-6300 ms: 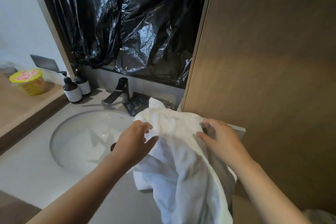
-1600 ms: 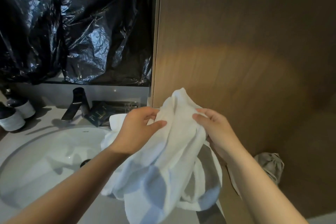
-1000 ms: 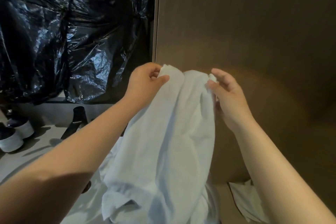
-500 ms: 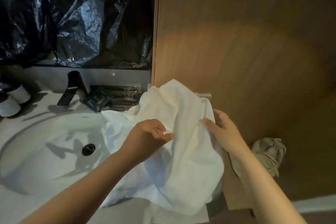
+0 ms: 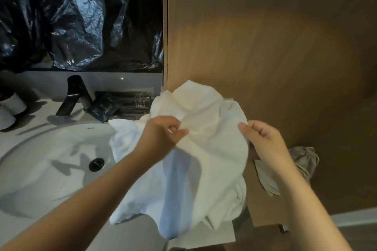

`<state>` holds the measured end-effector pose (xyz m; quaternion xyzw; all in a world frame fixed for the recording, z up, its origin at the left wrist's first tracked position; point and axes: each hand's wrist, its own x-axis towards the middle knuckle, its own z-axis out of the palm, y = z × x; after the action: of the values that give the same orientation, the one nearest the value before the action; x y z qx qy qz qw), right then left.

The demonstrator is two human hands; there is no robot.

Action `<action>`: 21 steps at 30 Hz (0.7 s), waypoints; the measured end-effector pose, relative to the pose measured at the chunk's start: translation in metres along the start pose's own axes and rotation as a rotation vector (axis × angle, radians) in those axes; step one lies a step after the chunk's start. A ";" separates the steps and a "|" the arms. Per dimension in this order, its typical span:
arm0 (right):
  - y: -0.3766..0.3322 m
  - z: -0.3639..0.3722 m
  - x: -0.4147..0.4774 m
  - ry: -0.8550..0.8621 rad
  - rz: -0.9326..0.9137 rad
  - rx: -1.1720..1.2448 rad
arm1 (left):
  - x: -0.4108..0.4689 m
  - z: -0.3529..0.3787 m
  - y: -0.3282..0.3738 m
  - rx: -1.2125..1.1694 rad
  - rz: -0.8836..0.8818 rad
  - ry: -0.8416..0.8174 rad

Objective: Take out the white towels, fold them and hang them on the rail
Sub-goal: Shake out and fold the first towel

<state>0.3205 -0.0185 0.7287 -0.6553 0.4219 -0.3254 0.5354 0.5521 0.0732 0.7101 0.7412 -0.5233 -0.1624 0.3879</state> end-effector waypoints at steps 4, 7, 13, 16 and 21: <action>-0.013 0.000 0.006 -0.072 -0.046 -0.016 | 0.032 -0.011 0.004 -0.217 -0.238 -0.024; -0.015 0.003 0.006 -0.203 0.023 -0.029 | 0.053 -0.015 0.007 -0.211 -0.141 0.116; -0.013 0.035 0.009 -0.153 0.032 0.069 | 0.070 -0.011 0.008 -0.140 -0.087 -0.062; -0.019 0.042 0.021 -0.084 0.040 0.115 | 0.056 -0.009 -0.003 -0.116 -0.089 -0.177; -0.014 0.052 0.032 -0.035 0.098 -0.135 | 0.026 -0.024 -0.015 -0.214 -0.070 -0.162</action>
<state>0.3825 -0.0238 0.7300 -0.6739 0.4651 -0.2581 0.5127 0.5878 0.0614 0.7189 0.6977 -0.5066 -0.2900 0.4152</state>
